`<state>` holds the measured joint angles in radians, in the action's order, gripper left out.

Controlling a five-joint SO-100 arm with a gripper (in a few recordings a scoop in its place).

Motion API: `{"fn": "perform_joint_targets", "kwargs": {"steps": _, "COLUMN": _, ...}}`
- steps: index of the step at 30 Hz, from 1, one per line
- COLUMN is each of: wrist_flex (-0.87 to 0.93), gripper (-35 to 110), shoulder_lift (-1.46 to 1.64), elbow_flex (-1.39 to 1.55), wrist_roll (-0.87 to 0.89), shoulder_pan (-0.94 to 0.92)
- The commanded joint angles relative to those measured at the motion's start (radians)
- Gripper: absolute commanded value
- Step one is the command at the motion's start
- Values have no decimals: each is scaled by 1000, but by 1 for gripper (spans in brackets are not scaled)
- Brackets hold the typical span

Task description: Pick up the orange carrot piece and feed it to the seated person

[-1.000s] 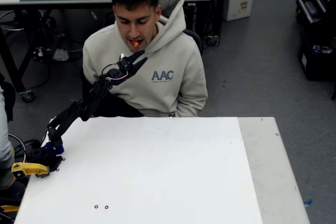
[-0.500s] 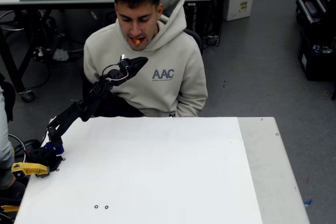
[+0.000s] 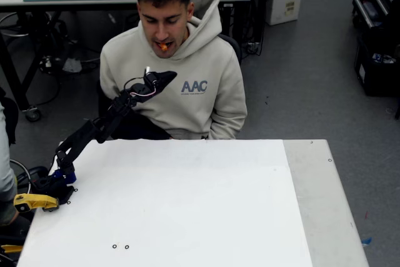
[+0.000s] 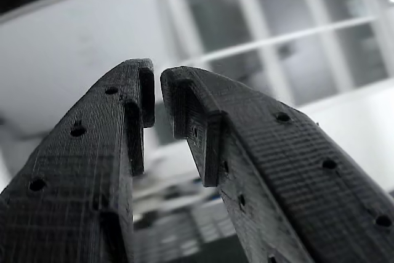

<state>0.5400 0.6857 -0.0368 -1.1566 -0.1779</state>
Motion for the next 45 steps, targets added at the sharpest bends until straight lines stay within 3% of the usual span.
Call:
{"fn": "perform_joint_targets", "kwargs": {"steps": 1, "wrist_flex": 3, "gripper": -2, "shoulder_lift": 288, "elbow_flex": 135, "wrist_roll": 107, "shoulder_pan": 5}}
{"fn": "perform_joint_targets", "kwargs": {"steps": 21, "wrist_flex": 2, "gripper": -2, "shoulder_lift": 1147, "elbow_flex": 1278, "wrist_roll": 568, "shoulder_pan": 169}}
{"fn": "perform_joint_targets", "kwargs": {"steps": 34, "wrist_flex": 2, "gripper": -2, "shoulder_lift": 1546, "elbow_flex": 1839, "wrist_roll": 868, "shoulder_pan": 339}}
{"fn": "perform_joint_targets", "kwargs": {"steps": 45, "wrist_flex": 3, "gripper": -2, "shoulder_lift": 1829, "elbow_flex": 2290, "wrist_roll": 1015, "shoulder_pan": 420}}
